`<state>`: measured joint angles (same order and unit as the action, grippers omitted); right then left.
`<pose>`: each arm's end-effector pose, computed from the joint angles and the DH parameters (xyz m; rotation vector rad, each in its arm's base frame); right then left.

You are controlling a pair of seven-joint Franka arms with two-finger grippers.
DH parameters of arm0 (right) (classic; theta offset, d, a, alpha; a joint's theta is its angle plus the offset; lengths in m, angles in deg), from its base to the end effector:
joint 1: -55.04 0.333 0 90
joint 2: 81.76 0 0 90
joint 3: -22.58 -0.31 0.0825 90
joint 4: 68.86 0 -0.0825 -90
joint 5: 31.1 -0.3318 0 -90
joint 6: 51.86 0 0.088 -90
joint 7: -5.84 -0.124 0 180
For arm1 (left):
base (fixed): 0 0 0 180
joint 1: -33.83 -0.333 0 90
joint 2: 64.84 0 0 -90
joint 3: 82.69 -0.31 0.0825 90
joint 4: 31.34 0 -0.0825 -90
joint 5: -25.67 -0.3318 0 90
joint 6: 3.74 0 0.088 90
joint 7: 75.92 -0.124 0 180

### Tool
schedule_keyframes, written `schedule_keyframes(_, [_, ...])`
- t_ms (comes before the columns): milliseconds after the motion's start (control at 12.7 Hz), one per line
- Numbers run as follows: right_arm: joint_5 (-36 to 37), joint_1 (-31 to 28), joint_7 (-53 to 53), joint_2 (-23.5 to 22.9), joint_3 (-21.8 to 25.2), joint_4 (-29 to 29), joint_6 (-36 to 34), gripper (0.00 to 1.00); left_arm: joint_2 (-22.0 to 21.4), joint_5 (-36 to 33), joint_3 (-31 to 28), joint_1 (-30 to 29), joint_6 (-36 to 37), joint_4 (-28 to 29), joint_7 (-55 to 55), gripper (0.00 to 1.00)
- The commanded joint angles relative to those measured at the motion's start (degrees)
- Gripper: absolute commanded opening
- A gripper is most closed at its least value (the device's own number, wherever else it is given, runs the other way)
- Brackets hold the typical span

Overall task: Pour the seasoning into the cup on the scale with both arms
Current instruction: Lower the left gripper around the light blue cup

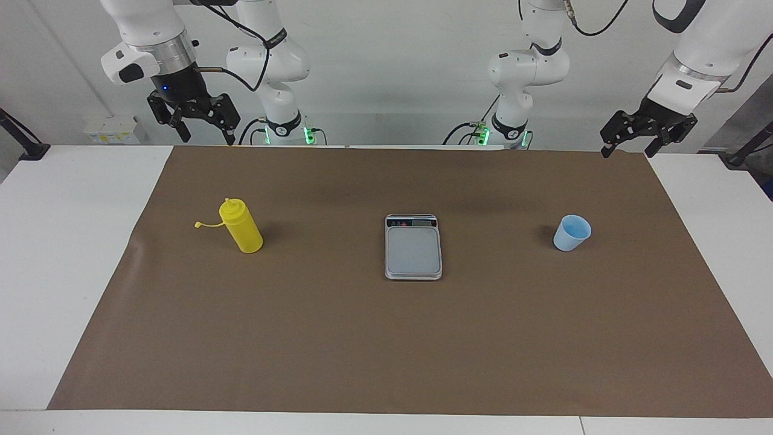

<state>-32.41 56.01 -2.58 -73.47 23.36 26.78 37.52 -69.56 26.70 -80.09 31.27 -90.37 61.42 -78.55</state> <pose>0.4569 0.0039 0.6286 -3.1058 0.2223 -0.0521 0.4704 -0.0036 0.6164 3.1257 -0.0738 -0.0381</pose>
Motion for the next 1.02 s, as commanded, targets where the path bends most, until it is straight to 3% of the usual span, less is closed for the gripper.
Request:
schedule_keyframes(0, [-0.9, -1.1, 0.7, 1.4, -0.1, 1.5, -0.4, 1.00, -1.4, -1.1, -0.1, 0.7, 0.5, 1.1, -0.4, 1.00])
schedule_keyframes(788, [-1.0, -1.9, 1.4, 2.0, 0.1, 1.6, -3.3, 1.00, -1.8, -1.1, -0.2, -0.3, -2.8, 2.7, -0.4, 1.00])
schedule_keyframes(946, [-1.0, -1.8, 1.1, 2.3, 0.1, 2.4, -2.5, 1.00, -4.2, -1.1, -0.2, -0.4, -9.1, 8.6, -0.5, 1.00])
